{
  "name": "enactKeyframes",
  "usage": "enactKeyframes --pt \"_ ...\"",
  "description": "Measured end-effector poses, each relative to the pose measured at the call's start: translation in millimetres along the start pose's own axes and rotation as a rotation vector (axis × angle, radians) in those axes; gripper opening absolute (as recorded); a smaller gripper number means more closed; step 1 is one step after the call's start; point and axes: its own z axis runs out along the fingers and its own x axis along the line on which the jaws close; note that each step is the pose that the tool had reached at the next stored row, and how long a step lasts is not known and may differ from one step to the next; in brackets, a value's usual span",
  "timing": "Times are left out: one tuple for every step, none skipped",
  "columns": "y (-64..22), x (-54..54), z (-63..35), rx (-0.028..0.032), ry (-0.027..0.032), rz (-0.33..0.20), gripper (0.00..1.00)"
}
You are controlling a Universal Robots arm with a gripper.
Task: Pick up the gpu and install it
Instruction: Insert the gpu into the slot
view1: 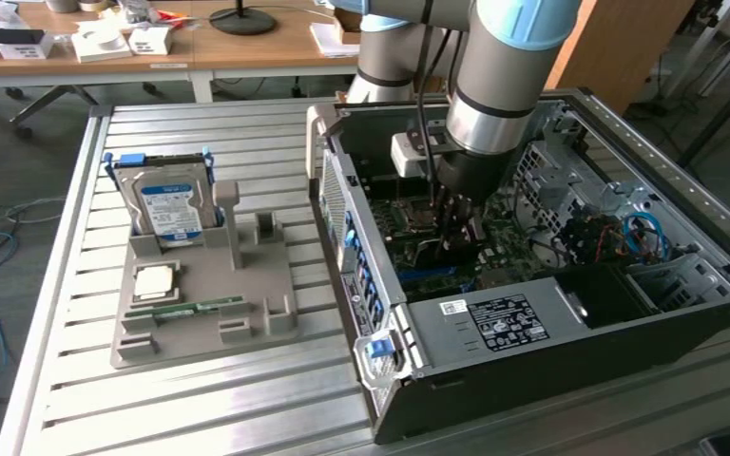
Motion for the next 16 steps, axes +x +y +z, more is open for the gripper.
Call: enactKeyframes --pt "0.0 0.0 0.0 0.0 0.0 -0.001 0.26" --pt "0.0 0.0 0.0 0.0 -0.0001 -0.003 0.26" --pt "0.0 0.0 -0.4 -0.0001 -0.0002 -0.003 0.26" --pt "0.0 0.0 -0.7 0.0 -0.0003 -0.003 0.26" --pt "0.0 0.0 -0.7 0.0 -0.0002 -0.003 0.26" --pt "0.0 0.0 -0.7 0.0 -0.0002 -0.003 0.26" --pt "0.0 0.0 -0.6 -0.0001 0.0 -0.003 0.26" --pt "0.0 0.0 -0.3 0.0 0.0001 -0.003 0.26" --pt "0.0 0.0 0.0 -0.0001 0.0002 -0.003 0.26" --pt "0.0 0.0 0.1 -0.0001 0.0001 -0.003 0.26" --pt "0.0 0.0 0.1 -0.0001 0.0 -0.003 0.26" --pt "0.0 0.0 0.2 -0.0001 -0.0002 -0.003 0.26" --pt "0.0 0.0 0.3 -0.0001 -0.0001 -0.003 0.26" --pt "0.0 0.0 0.4 -0.0001 -0.0001 -0.003 0.26" --pt "0.0 0.0 0.6 -0.0001 0.0 -0.003 0.26" --pt "0.0 0.0 0.7 -0.0002 0.0 -0.003 0.26"
